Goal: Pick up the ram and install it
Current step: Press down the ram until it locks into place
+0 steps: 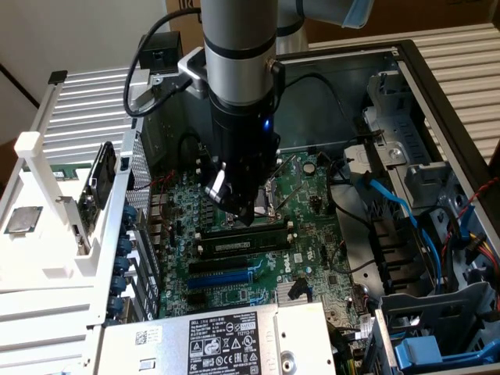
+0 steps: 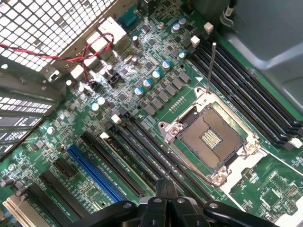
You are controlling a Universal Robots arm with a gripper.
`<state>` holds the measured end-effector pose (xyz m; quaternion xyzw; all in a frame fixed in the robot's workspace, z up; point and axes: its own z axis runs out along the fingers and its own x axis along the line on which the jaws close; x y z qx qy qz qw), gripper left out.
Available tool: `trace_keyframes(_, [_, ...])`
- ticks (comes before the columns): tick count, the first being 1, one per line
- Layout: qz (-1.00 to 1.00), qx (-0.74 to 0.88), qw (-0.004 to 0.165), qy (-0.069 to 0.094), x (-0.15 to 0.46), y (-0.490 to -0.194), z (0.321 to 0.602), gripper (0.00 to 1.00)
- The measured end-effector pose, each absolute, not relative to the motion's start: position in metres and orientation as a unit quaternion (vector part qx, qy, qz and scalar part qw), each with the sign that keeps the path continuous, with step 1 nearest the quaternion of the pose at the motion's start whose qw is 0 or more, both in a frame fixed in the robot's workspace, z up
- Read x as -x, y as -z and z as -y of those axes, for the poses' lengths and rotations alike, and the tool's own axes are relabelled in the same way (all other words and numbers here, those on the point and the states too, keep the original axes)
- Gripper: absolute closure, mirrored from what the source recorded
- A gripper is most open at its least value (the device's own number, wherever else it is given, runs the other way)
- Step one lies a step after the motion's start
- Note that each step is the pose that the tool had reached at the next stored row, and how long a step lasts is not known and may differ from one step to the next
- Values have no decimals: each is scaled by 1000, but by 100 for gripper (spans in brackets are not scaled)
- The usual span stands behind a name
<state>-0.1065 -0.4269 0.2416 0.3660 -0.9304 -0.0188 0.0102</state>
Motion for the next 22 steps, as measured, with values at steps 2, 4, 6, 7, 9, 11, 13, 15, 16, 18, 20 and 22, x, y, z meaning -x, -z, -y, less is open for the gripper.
trace_keyframes(2, [936, -351, 10, 19, 106, -241, 427, 90])
trace_keyframes(4, [942, -336, 10, 19, 106, -241, 427, 90])
trace_keyframes(6, [947, -320, 9, 19, 106, -241, 427, 90])
trace_keyframes(7, [949, -313, 9, 19, 106, -241, 427, 90])
trace_keyframes(9, [954, -299, 9, 19, 106, -241, 427, 90])
trace_keyframes(11, [958, -285, 9, 20, 106, -241, 427, 90])
trace_keyframes(13, [962, -271, 8, 20, 107, -241, 427, 90])
trace_keyframes(15, [967, -256, 8, 20, 106, -240, 427, 90])
trace_keyframes(16, [968, -248, 8, 20, 106, -240, 427, 90])
trace_keyframes(18, [972, -233, 7, 20, 106, -240, 427, 90])
trace_keyframes(20, [976, -218, 7, 20, 106, -240, 427, 90])
trace_keyframes(22, [979, -202, 7, 20, 106, -240, 427, 90])
